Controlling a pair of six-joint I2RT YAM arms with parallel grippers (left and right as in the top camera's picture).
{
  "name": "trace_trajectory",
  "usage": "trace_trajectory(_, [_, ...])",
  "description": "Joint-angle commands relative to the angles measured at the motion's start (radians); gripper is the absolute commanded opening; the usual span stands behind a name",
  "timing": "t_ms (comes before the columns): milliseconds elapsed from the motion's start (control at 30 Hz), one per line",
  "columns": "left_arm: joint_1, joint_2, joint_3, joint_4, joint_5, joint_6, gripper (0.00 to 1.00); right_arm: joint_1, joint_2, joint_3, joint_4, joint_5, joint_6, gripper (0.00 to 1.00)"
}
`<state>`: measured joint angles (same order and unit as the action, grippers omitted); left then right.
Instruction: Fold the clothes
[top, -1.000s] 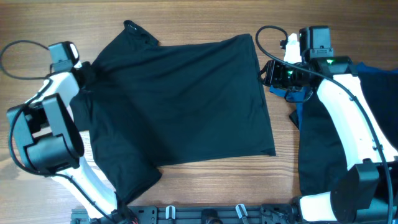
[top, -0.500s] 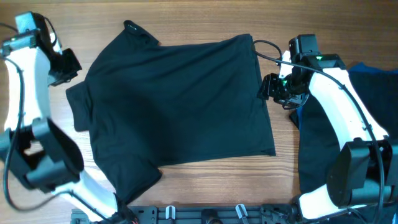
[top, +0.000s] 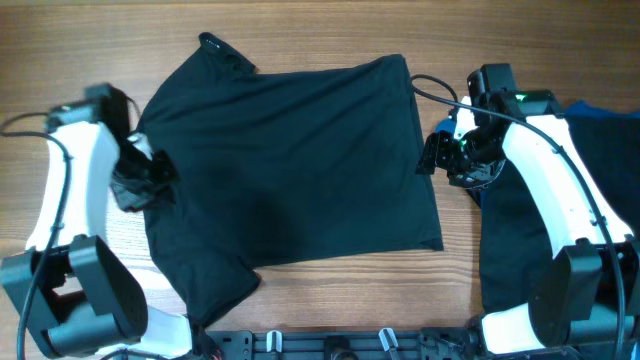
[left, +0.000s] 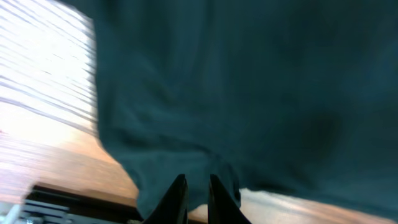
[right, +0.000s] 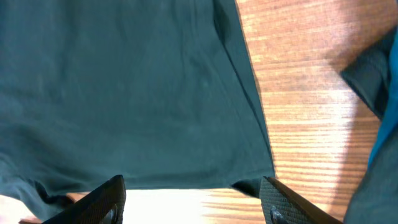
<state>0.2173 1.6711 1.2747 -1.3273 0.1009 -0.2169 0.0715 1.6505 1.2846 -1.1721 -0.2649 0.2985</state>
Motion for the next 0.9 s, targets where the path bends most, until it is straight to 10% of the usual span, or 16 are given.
trace_trajectory(0, [-0.072, -0.145, -0.08, -0.001, 0.022, -0.09, 0.13, 0.004, -0.018, -0.005, -0.014, -0.005, 0.016, 0.7])
trace_trajectory(233, [-0.137, -0.424, -0.275, 0.052, -0.006, -0.311, 0.42, 0.004, -0.018, -0.116, 0.018, -0.039, 0.031, 0.76])
trace_trajectory(533, [-0.137, -0.305, -0.534, 0.171, 0.029, -0.454, 0.59, -0.046, -0.018, -0.252, 0.132, -0.043, 0.097, 0.8])
trace_trajectory(733, [-0.137, -0.019, -0.591, 0.257, 0.03, -0.453, 0.61, -0.11, -0.018, -0.252, 0.14, -0.043, 0.093, 0.81])
trace_trajectory(867, [-0.137, 0.076, -0.591, 0.277, 0.042, -0.442, 0.29, -0.137, -0.018, -0.252, 0.143, -0.043, 0.076, 0.81])
